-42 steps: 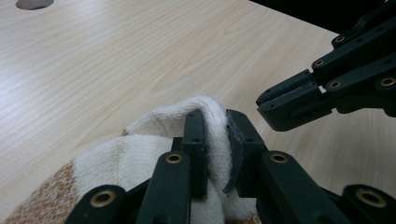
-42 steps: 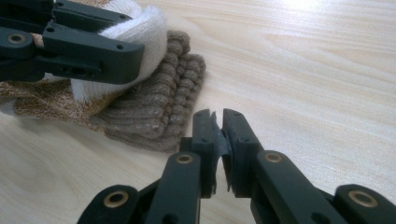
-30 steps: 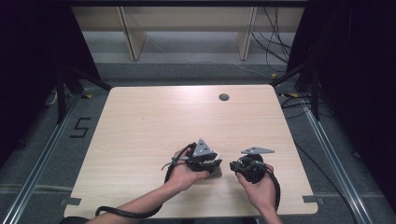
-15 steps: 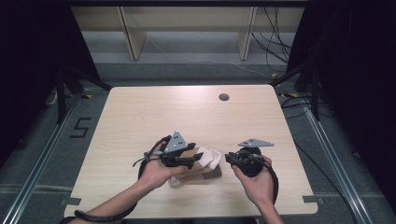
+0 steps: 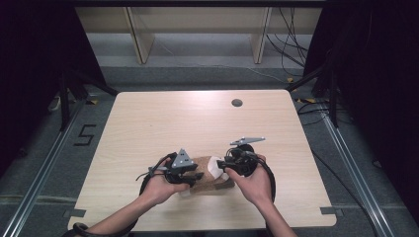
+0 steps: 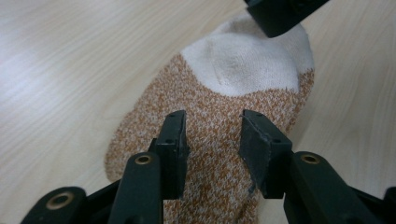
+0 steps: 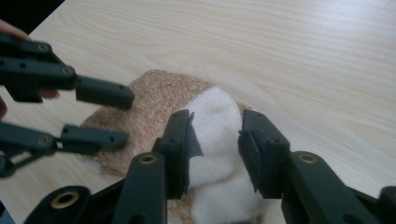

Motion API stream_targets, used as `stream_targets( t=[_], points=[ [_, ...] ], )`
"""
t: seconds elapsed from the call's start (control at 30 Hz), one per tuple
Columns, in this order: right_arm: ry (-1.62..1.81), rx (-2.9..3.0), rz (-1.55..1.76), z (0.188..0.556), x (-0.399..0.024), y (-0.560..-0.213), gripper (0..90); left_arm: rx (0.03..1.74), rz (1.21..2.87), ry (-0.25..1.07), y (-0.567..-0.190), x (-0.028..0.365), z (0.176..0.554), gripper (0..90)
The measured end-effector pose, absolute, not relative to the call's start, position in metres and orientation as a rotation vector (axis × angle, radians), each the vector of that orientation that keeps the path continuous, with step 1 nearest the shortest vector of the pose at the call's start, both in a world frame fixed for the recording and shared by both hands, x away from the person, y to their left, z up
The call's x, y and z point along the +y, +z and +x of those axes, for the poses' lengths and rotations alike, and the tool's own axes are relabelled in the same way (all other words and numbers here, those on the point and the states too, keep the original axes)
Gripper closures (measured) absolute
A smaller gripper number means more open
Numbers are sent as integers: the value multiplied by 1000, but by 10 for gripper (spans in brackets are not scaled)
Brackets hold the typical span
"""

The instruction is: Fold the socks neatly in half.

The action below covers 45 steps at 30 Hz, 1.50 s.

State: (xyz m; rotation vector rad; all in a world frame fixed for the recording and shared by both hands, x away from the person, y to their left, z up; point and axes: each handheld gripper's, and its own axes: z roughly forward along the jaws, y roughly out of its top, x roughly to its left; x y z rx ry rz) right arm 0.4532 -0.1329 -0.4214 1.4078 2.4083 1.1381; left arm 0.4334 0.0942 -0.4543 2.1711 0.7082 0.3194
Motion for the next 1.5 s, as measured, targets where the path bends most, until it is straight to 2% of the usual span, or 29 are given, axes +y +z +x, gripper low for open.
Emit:
stream_targets(
  t=[0.07, 0.17, 0.27, 0.3, 0.4, 0.57, 0.77, 0.83, 0.9, 0.97, 1.07, 1.37, 1.47, 1.5],
  points=[
    [1095, 2444, 1477, 458, -130, -428, 567, 710, 2180, 317, -458, 93, 433, 607],
    [1048, 2457, 1559, 458, -129, -432, 581, 713, 2181, 310, -463, 91, 432, 607],
    [997, 2476, 1504, 455, -129, -436, 765, 709, 2187, 318, -466, 90, 432, 604],
    [996, 2472, 1497, 454, -129, -435, 800, 711, 2190, 323, -467, 90, 432, 601],
    [993, 2483, 1448, 451, -130, -431, 830, 700, 2181, 320, -469, 89, 430, 592],
    [971, 2459, 1393, 447, -130, -429, 831, 680, 2179, 327, -472, 88, 428, 588],
    [951, 2441, 1444, 449, -138, -448, 829, 692, 2131, 343, -464, 94, 426, 566],
    [955, 2432, 1442, 449, -140, -449, 829, 707, 2085, 398, -455, 104, 426, 607],
    [955, 2430, 1444, 449, -141, -451, 829, 743, 2117, 447, -451, 115, 428, 670],
    [960, 2433, 1443, 449, -141, -452, 829, 786, 2145, 424, -456, 123, 430, 703],
    [962, 2439, 1444, 450, -141, -453, 829, 774, 2196, 398, -467, 126, 429, 706],
    [981, 2435, 1439, 449, -143, -455, 823, 797, 2181, 379, -477, 125, 429, 679],
    [983, 2431, 1453, 448, -143, -453, 791, 801, 2175, 395, -475, 127, 430, 626],
    [986, 2428, 1458, 448, -142, -452, 773, 796, 2153, 400, -474, 127, 431, 578]
  ],
)
